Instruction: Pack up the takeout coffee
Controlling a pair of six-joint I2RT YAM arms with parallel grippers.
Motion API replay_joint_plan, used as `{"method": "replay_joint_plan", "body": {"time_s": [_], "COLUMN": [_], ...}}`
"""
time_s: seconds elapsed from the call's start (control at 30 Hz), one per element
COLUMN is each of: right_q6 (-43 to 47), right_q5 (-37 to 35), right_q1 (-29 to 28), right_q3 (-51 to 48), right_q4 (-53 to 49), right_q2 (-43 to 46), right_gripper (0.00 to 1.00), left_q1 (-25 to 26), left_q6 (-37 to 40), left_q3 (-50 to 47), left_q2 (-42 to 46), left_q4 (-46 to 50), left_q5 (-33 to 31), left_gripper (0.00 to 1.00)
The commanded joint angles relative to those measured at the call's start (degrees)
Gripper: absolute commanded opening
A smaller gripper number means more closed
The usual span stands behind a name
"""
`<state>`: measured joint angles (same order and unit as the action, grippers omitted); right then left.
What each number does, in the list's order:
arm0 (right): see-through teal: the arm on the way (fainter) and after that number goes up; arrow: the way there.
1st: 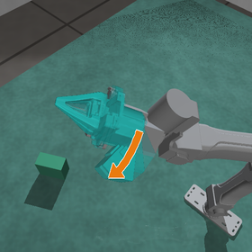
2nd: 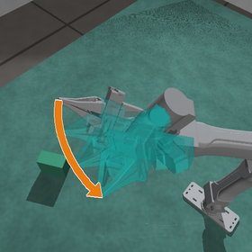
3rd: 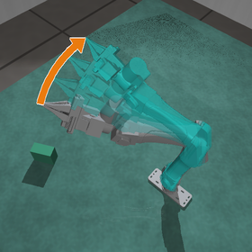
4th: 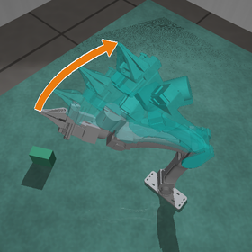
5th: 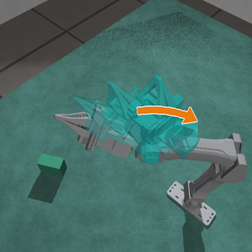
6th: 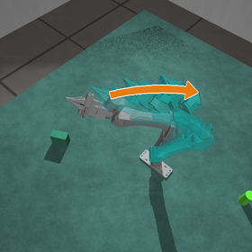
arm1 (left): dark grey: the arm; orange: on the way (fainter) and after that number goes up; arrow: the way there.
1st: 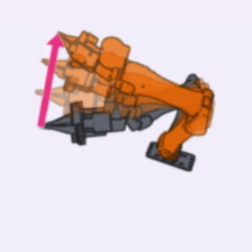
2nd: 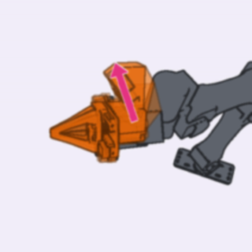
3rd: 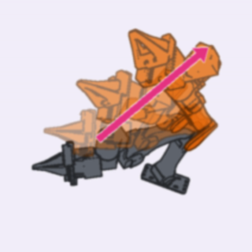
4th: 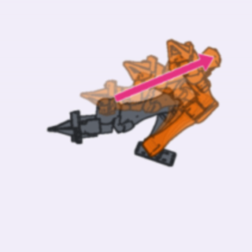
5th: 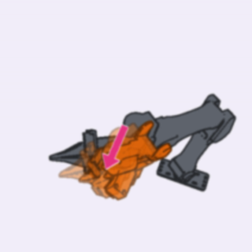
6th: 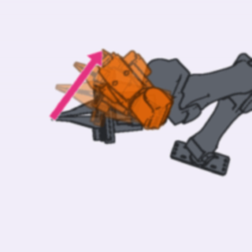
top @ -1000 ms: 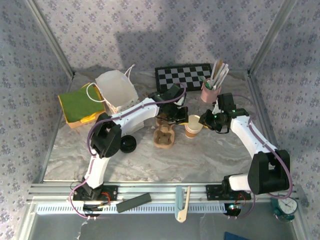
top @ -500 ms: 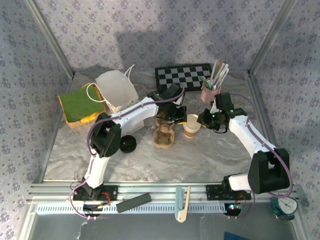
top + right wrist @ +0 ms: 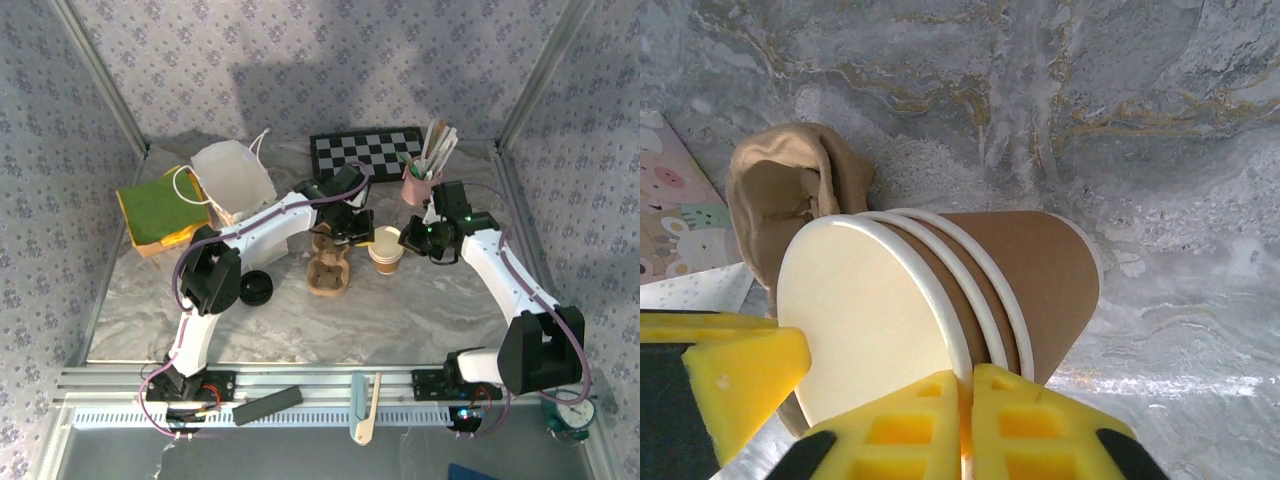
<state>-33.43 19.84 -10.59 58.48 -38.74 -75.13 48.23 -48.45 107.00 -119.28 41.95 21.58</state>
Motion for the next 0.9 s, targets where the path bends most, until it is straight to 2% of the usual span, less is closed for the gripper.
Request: {"method": "replay_joint_plan", "body": {"time_s": [0.0, 0.13, 0.2, 0.33, 0.4, 0.47, 0.5, 0.63, 0.73, 0.87], "right_q6": [0.6, 1.0, 1.2, 1.5, 1.5, 1.6, 1.8, 1.5, 2.0, 2.7], "right_q5": [4.5, 3.7, 4.2, 3.3, 2.8, 1.8, 1.8, 3.6, 1.8, 2.2], "right_q1": [-0.8, -0.7, -0.7, -0.7, -0.7, -0.6, -0.5, -0.2, -0.2, 1.9], "right_q3": [1.9, 1.9, 1.9, 1.4, 0.8, 0.6, 0.8, 2.9, 3.6, 1.2], "right_q4": [0.0, -0.4, -0.3, -1.0, -0.8, -1.3, -1.4, -1.8, -1.8, -2.8], "right_q2": [0.6, 0.3, 0.1, -1.6, -2.1, -2.0, -1.8, 0.4, 2.0, -0.2], "right_gripper": [0.06, 0.05, 0.10, 0.13, 0.10, 0.01, 0.00, 0.00, 0.00, 0.00], "left_q1": [1.4, 1.5, 1.5, 1.5, 1.7, 1.6, 1.7, 1.4, 1.3, 1.4], "left_q6": [0.7, 0.5, 0.6, 0.4, 0.2, 0.4, 0.5, 0.9, 0.7, 0.7], "left_q3": [3.3, 3.6, 3.7, 4.1, 4.3, 4.4, 4.4, 3.0, 1.9, 3.1], "left_q2": [0.2, 0.1, 0.2, -0.2, -0.1, 0.2, 0.3, 0.1, 0.1, 1.0], "left_q4": [-2.0, -2.1, -2.2, -2.4, -2.6, -2.4, -2.2, -1.9, -2.2, -2.2], "left_q5": [3.9, 4.0, 4.2, 4.5, 4.9, 4.5, 4.2, 3.7, 3.4, 3.2], "left_gripper": [0.00, 0.00, 0.00, 0.00, 0.00, 0.00, 0.00, 0.00, 0.00, 0.00]}}
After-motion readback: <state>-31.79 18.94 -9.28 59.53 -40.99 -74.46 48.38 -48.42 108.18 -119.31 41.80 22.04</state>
